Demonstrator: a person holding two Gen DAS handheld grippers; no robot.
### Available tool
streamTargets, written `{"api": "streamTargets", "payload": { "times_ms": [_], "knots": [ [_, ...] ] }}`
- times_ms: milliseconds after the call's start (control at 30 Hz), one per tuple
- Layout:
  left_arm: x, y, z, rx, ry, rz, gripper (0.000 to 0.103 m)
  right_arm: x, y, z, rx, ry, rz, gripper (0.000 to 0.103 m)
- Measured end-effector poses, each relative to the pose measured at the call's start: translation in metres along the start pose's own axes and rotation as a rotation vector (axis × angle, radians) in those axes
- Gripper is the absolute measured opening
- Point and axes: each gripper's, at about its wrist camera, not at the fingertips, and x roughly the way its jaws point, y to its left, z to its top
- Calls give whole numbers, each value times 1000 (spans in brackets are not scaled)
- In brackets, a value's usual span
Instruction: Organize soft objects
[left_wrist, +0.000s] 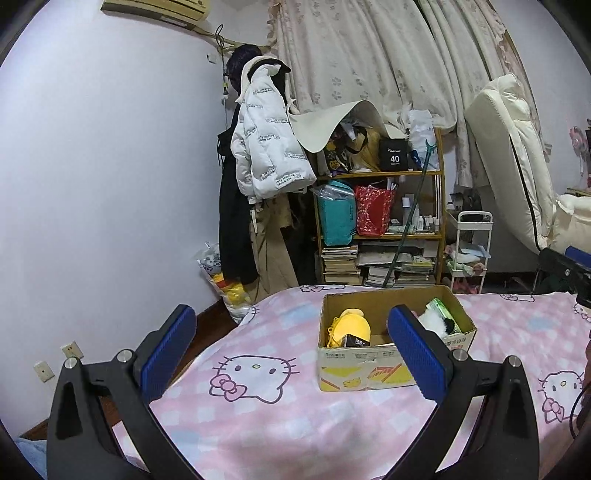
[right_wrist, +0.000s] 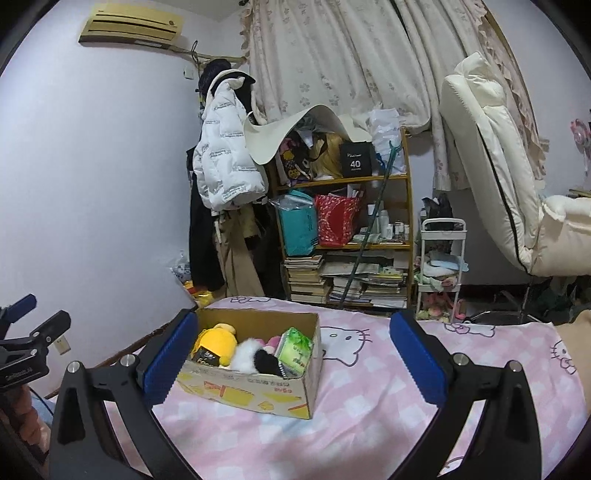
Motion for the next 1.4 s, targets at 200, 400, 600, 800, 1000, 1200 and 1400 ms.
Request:
{"api": "streamTargets", "payload": {
  "times_ms": [200, 400, 600, 800, 1000, 1200, 1400],
  "knots": [
    [9, -1, -8, 6, 4, -12, 102, 5, 1, -9, -11, -2, -15, 103],
    [12, -8, -11, 13, 5, -30, 102, 15, 1, -20, -28, 21, -35, 103],
    [12, -14, -14, 36, 0, -33, 102, 16, 0, -21, -28, 13, -40, 103],
    [14, -22, -17, 78, 15, -39, 102, 19, -4, -26, -20, 24, -39, 103],
    [14, -23, -17, 77, 20, -42, 102, 19, -6, -29, -20, 23, -45, 103],
    [16, -22, -20, 76, 32, -41, 102, 20, -8, -30, -16, 26, -44, 103],
    [19, -19, -20, 59, 48, -42, 102, 22, -10, -33, -12, 34, -46, 103]
  ]
}}
